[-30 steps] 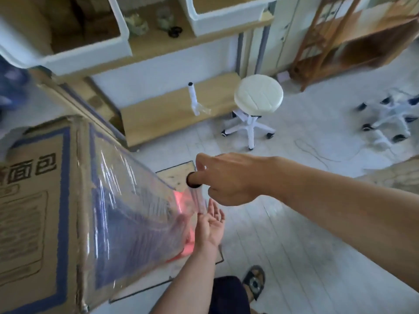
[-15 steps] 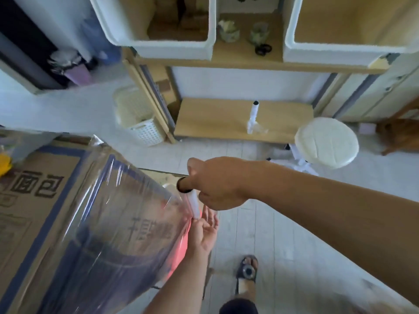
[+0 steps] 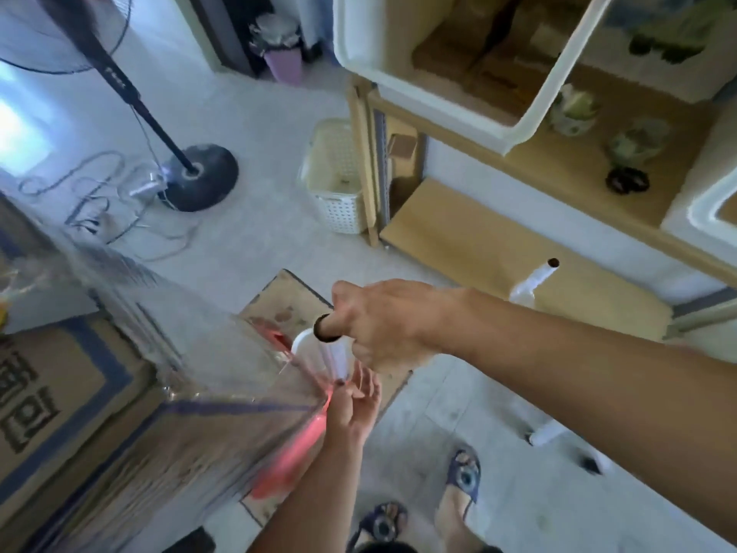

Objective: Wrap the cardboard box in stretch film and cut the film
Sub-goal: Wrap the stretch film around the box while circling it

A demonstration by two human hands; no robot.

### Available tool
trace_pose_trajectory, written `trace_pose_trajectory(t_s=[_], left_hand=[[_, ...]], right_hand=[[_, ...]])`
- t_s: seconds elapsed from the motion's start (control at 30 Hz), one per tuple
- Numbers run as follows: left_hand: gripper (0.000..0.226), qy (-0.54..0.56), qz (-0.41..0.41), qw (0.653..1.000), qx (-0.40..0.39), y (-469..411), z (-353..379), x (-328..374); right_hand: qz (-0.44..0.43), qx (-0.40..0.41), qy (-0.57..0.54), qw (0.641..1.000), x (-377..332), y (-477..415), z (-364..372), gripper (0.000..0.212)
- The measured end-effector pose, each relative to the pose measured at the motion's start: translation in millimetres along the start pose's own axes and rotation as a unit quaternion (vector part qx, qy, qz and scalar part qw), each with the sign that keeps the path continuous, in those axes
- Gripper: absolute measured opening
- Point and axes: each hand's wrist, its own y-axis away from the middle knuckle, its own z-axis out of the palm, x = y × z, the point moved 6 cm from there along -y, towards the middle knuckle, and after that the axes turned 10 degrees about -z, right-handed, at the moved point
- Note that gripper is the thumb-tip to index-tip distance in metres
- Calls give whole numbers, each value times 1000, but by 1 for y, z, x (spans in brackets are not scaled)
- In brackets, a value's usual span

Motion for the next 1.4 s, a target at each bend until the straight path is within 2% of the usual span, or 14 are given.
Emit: trace_pose_trajectory(t_s=[0.13, 0.23, 0.3, 0.33, 0.4, 0.43, 0.47, 0.5, 0.53, 0.57, 0.6, 0.77, 0.93, 1.4], left_hand=[[47, 73, 51, 996, -14, -13, 24, 9], [10, 114, 115, 985, -67, -2, 53, 21], [28, 122, 103, 985, -66, -10, 58, 27], [17, 150, 96, 983, -53, -12, 61, 31], [59, 200, 115, 973, 20, -32, 52, 41], [67, 215, 105, 970, 38, -37, 55, 47], [54, 247, 99, 964, 24, -35, 65, 52], [23, 265, 111, 958, 11, -32, 76, 59], [11, 273, 136, 952, 2, -30, 85, 67], [25, 294, 137, 946, 3, -38, 89, 74], [23, 309, 137, 941, 10, -39, 93, 79], [57, 377, 181, 908, -3, -63, 100, 109], [37, 456, 192, 869, -8, -65, 111, 139], [66, 611, 220, 761, 7, -74, 124, 208]], right_hand=[[-56, -39, 40, 997, 19, -24, -22, 41], [-100, -67, 64, 991, 26, -47, -34, 41], [-128, -83, 81, 985, 28, -63, -44, 41], [-141, -94, 88, 982, 28, -71, -50, 41], [-168, -116, 104, 973, 29, -88, -63, 40], [-182, -125, 116, 968, 30, -97, -69, 37], [-193, -131, 127, 964, 32, -107, -76, 35], [-203, -135, 136, 960, 33, -117, -82, 32], [-213, -138, 142, 957, 34, -128, -89, 30], [-224, -144, 148, 953, 34, -139, -95, 29], [-235, -151, 151, 948, 32, -150, -101, 30], [-283, -198, 167, 923, 26, -198, -124, 38], [-337, -245, 226, 881, 6, -239, -134, 39], [-495, -330, 343, 727, -49, -327, -155, 41]])
